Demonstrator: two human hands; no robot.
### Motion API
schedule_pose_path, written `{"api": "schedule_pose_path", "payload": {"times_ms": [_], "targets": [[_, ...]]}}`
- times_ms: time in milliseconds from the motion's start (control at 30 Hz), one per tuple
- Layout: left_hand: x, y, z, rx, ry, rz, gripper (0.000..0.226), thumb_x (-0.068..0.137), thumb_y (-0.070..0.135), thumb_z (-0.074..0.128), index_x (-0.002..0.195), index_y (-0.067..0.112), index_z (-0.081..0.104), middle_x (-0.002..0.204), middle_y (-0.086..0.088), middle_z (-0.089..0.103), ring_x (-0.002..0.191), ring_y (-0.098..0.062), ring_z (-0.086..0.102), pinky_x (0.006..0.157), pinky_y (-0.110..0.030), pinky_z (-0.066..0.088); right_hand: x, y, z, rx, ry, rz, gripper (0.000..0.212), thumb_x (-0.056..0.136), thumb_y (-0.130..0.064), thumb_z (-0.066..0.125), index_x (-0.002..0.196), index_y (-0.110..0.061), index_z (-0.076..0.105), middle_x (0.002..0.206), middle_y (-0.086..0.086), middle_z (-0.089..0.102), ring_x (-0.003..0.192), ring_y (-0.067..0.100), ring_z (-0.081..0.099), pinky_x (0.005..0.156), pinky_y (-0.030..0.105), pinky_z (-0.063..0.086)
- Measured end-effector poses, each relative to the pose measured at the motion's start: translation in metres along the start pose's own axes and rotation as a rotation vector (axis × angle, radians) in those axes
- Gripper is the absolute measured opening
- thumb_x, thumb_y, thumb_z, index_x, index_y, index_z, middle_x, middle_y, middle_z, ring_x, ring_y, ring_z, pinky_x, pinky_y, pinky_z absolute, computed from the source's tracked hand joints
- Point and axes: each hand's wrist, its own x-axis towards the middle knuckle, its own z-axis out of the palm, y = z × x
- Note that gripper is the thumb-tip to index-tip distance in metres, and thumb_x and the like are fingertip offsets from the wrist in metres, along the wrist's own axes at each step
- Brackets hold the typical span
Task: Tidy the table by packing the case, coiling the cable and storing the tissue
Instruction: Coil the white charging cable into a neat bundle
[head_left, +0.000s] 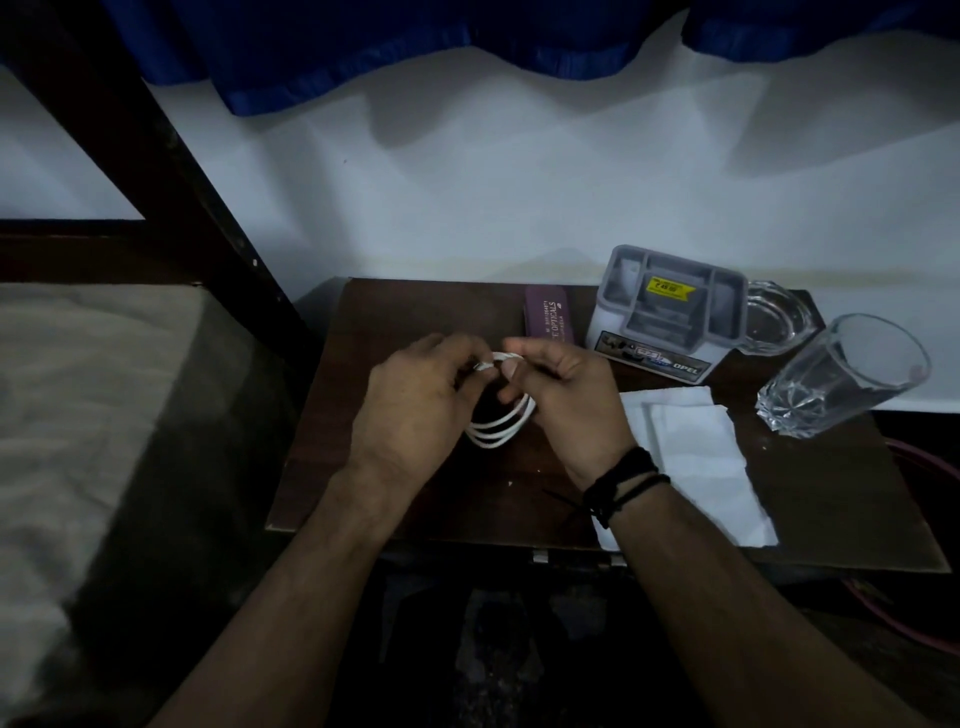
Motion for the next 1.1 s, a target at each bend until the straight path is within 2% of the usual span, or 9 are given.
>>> {"api": "schedule_pose_path", "payload": {"times_ms": [133,267,433,533,667,733,833,933,1100], "targets": [[0.003,-0.001,-0.006,-0.233,-0.012,-0.140,0.007,0.085,0.024,0.078,0.089,0.028,0.073,0.082,0.011,0.073,0.077,-0.005,0.070,0.074,-0.035,0.057,0.001,0.001,-0.001,-0.037,0.064,-0.055,0.018,0.091,-0.001,0.069,0.105,-0.010,0.075,0.076,0.021,0.073,0.060,0.012,0.063,0.073,0.033,0.054],[0.005,-0.006,-0.008,-0.372,-0.031,-0.254,0.011,0.080,0.035,0.077,0.088,0.031,0.070,0.077,0.009,0.073,0.072,-0.012,0.071,0.074,-0.045,0.060,0.001,0.001,0.000,-0.052,0.062,-0.070,0.017,0.090,-0.002,0.070,0.105,-0.009,0.076,0.072,0.017,0.073,0.058,0.014,0.061,0.069,0.028,0.053],[0.005,-0.006,-0.008,-0.411,-0.033,-0.260,0.012,0.078,0.034,0.076,0.087,0.030,0.070,0.075,0.007,0.072,0.070,-0.014,0.071,0.073,-0.046,0.060,0.003,0.004,-0.002,-0.029,0.075,-0.037,0.016,0.091,-0.002,0.070,0.104,-0.008,0.076,0.066,-0.001,0.071,0.054,0.011,0.060,0.061,0.022,0.049],[0.004,-0.006,-0.009,-0.358,-0.032,-0.207,0.011,0.082,0.023,0.080,0.086,0.027,0.070,0.072,0.010,0.072,0.068,-0.007,0.070,0.071,-0.039,0.060,0.003,0.007,-0.001,-0.031,0.092,-0.011,0.017,0.091,-0.005,0.071,0.106,-0.008,0.076,0.074,0.003,0.073,0.058,0.012,0.061,0.062,0.026,0.049],[0.002,-0.010,-0.010,-0.312,-0.049,-0.193,0.009,0.085,0.024,0.078,0.088,0.026,0.070,0.077,0.011,0.073,0.074,-0.003,0.071,0.075,-0.036,0.058,0.006,0.013,-0.001,-0.071,0.108,-0.021,0.016,0.088,-0.013,0.074,0.103,-0.017,0.078,0.097,0.003,0.079,0.089,0.018,0.073,0.085,0.041,0.058],[0.003,-0.012,-0.011,-0.252,-0.042,-0.183,0.007,0.087,0.028,0.075,0.091,0.027,0.069,0.083,0.011,0.074,0.081,-0.005,0.071,0.078,-0.037,0.058,0.006,0.013,-0.001,-0.097,0.105,-0.039,0.016,0.089,-0.012,0.073,0.103,-0.017,0.078,0.099,0.004,0.079,0.097,0.020,0.073,0.091,0.042,0.058],[0.004,-0.014,-0.011,-0.229,0.011,-0.167,0.009,0.089,0.032,0.070,0.094,0.026,0.067,0.088,0.009,0.075,0.085,-0.011,0.071,0.079,-0.041,0.058,0.007,0.011,-0.004,-0.095,0.131,-0.033,0.015,0.091,-0.011,0.071,0.104,-0.017,0.077,0.097,0.005,0.078,0.092,0.018,0.072,0.089,0.044,0.058],[0.004,-0.017,-0.010,-0.326,0.055,-0.209,0.010,0.090,0.032,0.067,0.094,0.024,0.064,0.084,0.007,0.073,0.079,-0.014,0.070,0.073,-0.045,0.060,0.007,0.008,-0.010,-0.038,0.132,0.006,0.014,0.093,-0.008,0.069,0.101,-0.017,0.076,0.096,0.008,0.078,0.090,0.017,0.071,0.090,0.049,0.057],[0.004,-0.016,-0.006,-0.511,0.107,-0.317,0.006,0.091,0.028,0.068,0.094,0.028,0.063,0.086,0.005,0.075,0.075,-0.020,0.073,0.067,-0.049,0.062,0.005,0.005,-0.009,-0.017,0.121,0.004,0.016,0.094,-0.008,0.068,0.100,-0.021,0.075,0.095,0.009,0.078,0.088,0.014,0.071,0.081,0.042,0.059]]}}
